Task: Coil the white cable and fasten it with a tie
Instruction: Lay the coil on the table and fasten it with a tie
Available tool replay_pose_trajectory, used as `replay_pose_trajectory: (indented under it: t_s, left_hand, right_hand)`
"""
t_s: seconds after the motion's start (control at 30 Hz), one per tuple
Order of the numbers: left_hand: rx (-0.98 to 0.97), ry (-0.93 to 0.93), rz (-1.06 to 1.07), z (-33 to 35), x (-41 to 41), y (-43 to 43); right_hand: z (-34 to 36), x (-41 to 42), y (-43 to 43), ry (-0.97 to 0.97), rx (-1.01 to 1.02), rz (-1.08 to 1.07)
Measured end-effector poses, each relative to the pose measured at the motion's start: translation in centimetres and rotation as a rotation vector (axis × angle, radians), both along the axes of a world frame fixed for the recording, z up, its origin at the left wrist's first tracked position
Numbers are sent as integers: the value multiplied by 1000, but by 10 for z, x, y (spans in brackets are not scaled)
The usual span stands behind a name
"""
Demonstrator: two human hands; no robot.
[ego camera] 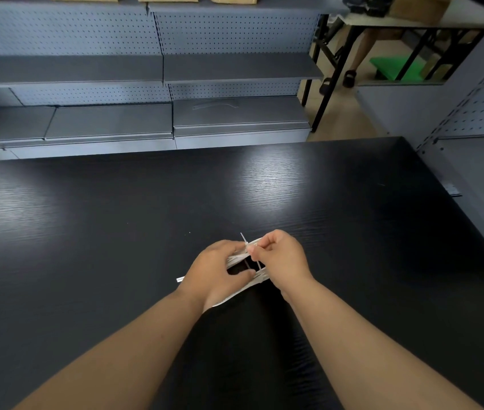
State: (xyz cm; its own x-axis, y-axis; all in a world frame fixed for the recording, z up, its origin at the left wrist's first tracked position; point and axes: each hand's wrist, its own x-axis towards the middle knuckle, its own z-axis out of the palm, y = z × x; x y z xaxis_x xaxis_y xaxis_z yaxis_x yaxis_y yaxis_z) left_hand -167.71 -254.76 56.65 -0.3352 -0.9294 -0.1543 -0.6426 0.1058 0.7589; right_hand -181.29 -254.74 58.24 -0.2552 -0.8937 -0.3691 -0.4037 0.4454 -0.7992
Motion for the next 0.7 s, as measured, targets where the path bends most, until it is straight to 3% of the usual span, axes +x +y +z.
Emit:
replay_pose_trajectory:
  t_s: [0.13, 0.37, 0.7]
  left_hand:
    - [-26, -94, -127, 0, 3, 0]
    - [-137, -124, -95, -8, 3, 4]
    - [-181, -153, -134, -11, 3, 4]
  right_hand:
    - [1, 0, 0, -11, 22, -5]
    - [1, 0, -3, 27, 52, 20]
    - [17, 2, -21, 393, 132, 338]
